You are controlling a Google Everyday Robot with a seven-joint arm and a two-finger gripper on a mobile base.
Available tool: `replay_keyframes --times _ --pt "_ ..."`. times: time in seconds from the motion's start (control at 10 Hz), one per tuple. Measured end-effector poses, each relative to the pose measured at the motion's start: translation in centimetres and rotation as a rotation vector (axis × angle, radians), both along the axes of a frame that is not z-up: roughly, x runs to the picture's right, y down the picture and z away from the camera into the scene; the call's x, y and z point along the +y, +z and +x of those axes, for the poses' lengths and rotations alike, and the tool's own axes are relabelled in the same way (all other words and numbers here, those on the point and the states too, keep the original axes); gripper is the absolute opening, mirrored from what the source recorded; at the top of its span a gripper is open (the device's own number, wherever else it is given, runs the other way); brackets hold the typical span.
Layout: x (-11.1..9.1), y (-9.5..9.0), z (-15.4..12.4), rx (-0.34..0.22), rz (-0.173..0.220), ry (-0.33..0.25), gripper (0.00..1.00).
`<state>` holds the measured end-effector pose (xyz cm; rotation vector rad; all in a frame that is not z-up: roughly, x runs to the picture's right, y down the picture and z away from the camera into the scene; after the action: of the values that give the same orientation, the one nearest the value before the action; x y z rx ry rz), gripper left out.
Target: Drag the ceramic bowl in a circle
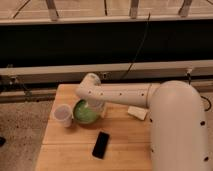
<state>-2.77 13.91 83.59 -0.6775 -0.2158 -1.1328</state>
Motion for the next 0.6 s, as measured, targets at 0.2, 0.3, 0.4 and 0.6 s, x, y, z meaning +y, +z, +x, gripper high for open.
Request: replay_keyframes --times 0.2,0.3,0.4,0.6 --pt "0.06 -0.08 -0.05 -0.008 -0.006 -0.007 0.01" --pt "0.07 -0.12 0.03 -0.011 -0.009 -0.010 0.01" --pt "0.04 -0.12 0.03 -0.013 -0.011 -0.011 0.01" --pt "0.02 -0.13 -0.02 -0.018 -0.017 -0.015 0.01"
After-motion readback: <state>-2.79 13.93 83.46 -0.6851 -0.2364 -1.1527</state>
